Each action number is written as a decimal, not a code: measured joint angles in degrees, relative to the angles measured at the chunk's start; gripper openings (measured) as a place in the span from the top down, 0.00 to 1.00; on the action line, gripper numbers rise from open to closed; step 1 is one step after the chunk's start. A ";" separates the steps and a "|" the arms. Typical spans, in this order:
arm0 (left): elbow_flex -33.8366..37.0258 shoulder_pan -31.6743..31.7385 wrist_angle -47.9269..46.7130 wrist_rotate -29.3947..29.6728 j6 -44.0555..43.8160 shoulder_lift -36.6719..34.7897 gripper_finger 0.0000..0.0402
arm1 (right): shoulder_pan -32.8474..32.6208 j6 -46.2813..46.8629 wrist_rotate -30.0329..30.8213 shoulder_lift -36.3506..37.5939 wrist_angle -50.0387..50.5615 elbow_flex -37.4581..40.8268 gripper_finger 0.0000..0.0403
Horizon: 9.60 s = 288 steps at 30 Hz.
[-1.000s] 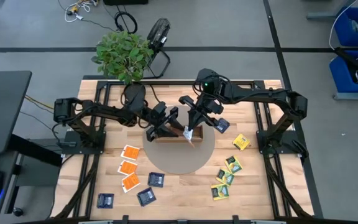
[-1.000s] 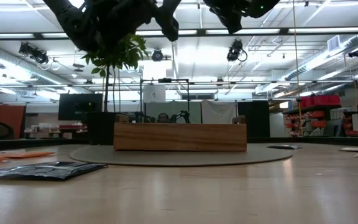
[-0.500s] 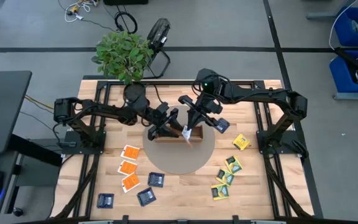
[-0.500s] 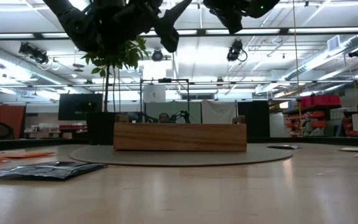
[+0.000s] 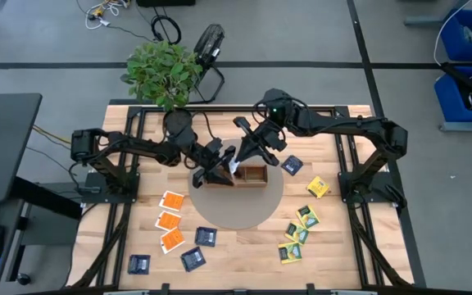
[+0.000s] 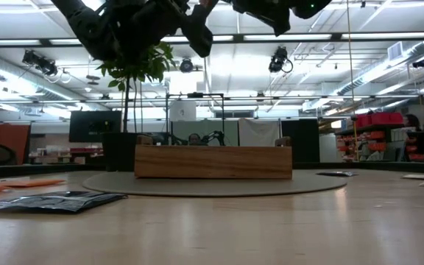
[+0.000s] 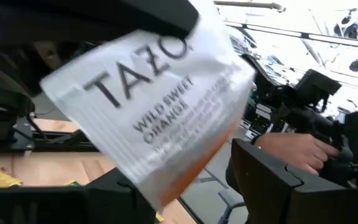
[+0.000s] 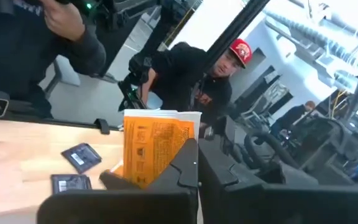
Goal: Pick & Place Tea
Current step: Put the orange tea bag into the left section of the wooden organizer
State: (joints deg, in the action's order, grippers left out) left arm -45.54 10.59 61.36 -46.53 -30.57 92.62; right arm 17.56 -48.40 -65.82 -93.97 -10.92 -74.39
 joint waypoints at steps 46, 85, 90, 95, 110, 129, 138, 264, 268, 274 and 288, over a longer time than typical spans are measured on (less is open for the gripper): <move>0.00 0.17 -5.19 -1.66 5.61 -0.04 0.99 | 1.74 20.97 -8.74 3.31 0.68 0.02 0.81; 18.13 3.90 -18.64 33.41 19.55 -7.63 0.99 | -2.04 24.12 46.12 9.54 27.66 13.30 0.98; 20.00 0.29 -21.92 43.58 20.07 -7.63 0.99 | -1.99 25.99 47.60 9.55 22.89 17.04 0.98; 20.02 -2.11 -26.26 48.18 20.64 -7.61 0.99 | -2.06 26.97 47.63 9.55 21.15 17.29 0.98; 19.98 -5.45 -33.15 55.94 19.26 -8.08 0.99 | -2.10 26.95 47.36 9.55 19.87 17.29 0.98; 12.97 -5.64 -54.31 54.14 20.79 -15.87 0.99 | -2.08 26.95 47.07 9.55 19.54 17.29 0.98; 12.59 -7.34 -55.81 56.49 21.16 -15.80 0.99 | -1.74 33.42 43.38 8.18 12.03 17.25 0.92; 12.61 -8.17 -59.75 60.97 25.23 -32.07 0.58 | -2.94 33.73 35.98 -16.63 18.10 -3.39 1.00; 12.61 -8.17 -59.75 58.50 25.25 -32.00 0.58 | -2.95 33.57 36.02 -16.63 17.60 -3.39 1.00; 12.61 -8.17 -59.15 58.43 24.96 -29.80 0.55 | -2.97 33.58 35.80 -16.63 16.78 -3.39 1.00; 12.59 -8.13 -54.77 58.80 25.82 -28.46 0.41 | -3.04 34.19 34.73 -16.63 15.85 -3.39 1.00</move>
State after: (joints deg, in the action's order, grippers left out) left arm -32.95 2.46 6.59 12.27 -4.75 64.16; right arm 14.52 -14.22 -31.09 -110.61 4.93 -77.78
